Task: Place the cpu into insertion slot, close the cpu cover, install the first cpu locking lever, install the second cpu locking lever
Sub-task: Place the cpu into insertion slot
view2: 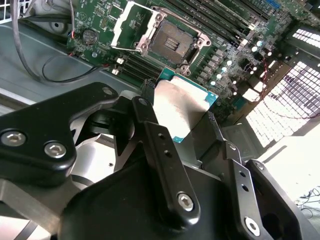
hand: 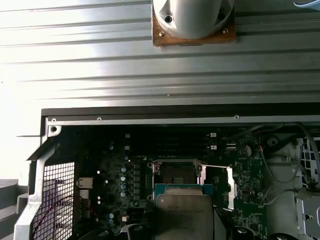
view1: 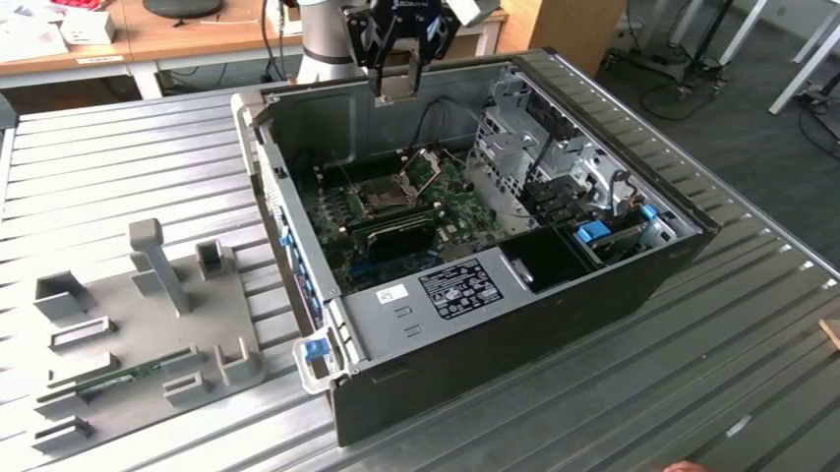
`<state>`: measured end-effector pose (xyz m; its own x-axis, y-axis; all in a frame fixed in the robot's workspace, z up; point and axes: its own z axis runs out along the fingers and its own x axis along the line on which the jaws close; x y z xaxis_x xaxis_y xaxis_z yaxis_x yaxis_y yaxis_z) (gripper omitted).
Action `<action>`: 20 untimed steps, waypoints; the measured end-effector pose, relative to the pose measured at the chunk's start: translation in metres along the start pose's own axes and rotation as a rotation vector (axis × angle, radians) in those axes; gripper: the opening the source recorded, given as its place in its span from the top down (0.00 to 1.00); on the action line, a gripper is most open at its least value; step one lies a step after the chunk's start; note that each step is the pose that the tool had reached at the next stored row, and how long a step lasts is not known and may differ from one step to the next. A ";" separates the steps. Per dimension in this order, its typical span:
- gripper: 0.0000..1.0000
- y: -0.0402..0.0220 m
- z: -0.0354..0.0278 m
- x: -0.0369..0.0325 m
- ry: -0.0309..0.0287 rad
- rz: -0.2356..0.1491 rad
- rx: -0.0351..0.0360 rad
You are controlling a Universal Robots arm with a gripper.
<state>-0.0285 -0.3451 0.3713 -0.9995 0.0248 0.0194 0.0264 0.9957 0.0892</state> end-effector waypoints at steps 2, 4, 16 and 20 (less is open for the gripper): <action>0.46 0.0000 0.0001 0.0000 0.0000 0.000 0.0000; 0.46 0.0000 0.0002 0.0000 -0.0001 0.000 -0.0001; 0.46 -0.0002 0.0021 0.0000 -0.0001 0.000 -0.0003; 0.46 -0.0004 0.0040 -0.0001 -0.0001 0.000 -0.0005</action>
<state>-0.0285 -0.3452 0.3674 -0.9995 0.0248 0.0193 0.0264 0.9956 0.0897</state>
